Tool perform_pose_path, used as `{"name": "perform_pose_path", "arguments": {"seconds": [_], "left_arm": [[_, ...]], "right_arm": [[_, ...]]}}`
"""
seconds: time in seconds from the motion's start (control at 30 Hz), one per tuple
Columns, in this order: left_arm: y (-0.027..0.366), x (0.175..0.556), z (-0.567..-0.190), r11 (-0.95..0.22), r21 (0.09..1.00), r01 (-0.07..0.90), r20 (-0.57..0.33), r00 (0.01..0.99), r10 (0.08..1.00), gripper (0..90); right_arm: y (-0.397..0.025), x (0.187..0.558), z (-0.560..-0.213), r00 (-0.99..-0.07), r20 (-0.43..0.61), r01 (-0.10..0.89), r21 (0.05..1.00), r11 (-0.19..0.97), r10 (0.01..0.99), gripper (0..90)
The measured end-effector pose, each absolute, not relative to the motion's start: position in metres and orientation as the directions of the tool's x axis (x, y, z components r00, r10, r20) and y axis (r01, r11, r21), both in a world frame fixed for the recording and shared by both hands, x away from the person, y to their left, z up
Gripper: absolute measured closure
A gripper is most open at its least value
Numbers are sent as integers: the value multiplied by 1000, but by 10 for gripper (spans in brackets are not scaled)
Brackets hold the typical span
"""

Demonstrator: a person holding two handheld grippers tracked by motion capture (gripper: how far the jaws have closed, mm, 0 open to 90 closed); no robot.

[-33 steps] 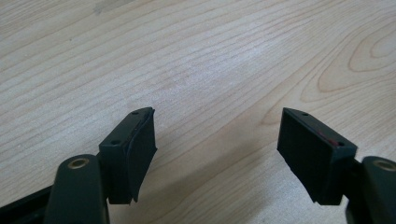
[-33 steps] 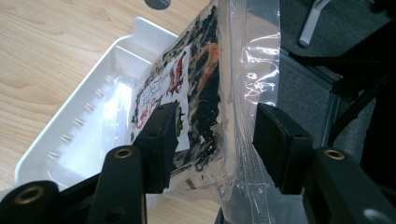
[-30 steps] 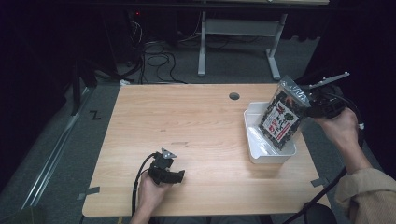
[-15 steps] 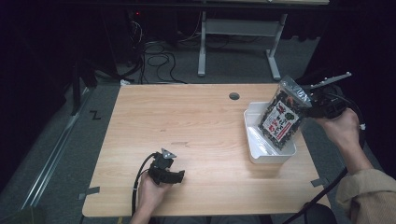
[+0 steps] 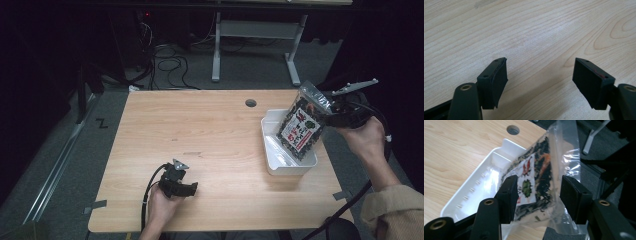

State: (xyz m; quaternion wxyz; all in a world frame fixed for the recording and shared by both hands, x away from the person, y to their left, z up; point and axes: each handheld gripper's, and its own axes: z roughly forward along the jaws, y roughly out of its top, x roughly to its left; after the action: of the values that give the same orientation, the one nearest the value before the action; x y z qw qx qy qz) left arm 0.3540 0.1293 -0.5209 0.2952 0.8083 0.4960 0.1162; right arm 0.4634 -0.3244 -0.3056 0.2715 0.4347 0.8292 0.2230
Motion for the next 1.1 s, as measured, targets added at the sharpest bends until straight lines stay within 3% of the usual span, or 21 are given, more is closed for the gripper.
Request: {"name": "perform_pose_path", "arguments": {"seconds": [0.3,0.63,1.1], "left_arm": [[129,353,-520,-332,598,730,-103,481,871,283],[129,353,-520,-334,602,725,-104,486,868,284],[127,353,-520,-339,603,722,-104,492,864,283]], "right_arm": [[-296,443,-315,-573,-176,549,643,534,801,524],[-251,405,-373,-726,-43,494,662,564,687,536],[-228,388,-430,-768,17,494,652,575,641,537]]}}
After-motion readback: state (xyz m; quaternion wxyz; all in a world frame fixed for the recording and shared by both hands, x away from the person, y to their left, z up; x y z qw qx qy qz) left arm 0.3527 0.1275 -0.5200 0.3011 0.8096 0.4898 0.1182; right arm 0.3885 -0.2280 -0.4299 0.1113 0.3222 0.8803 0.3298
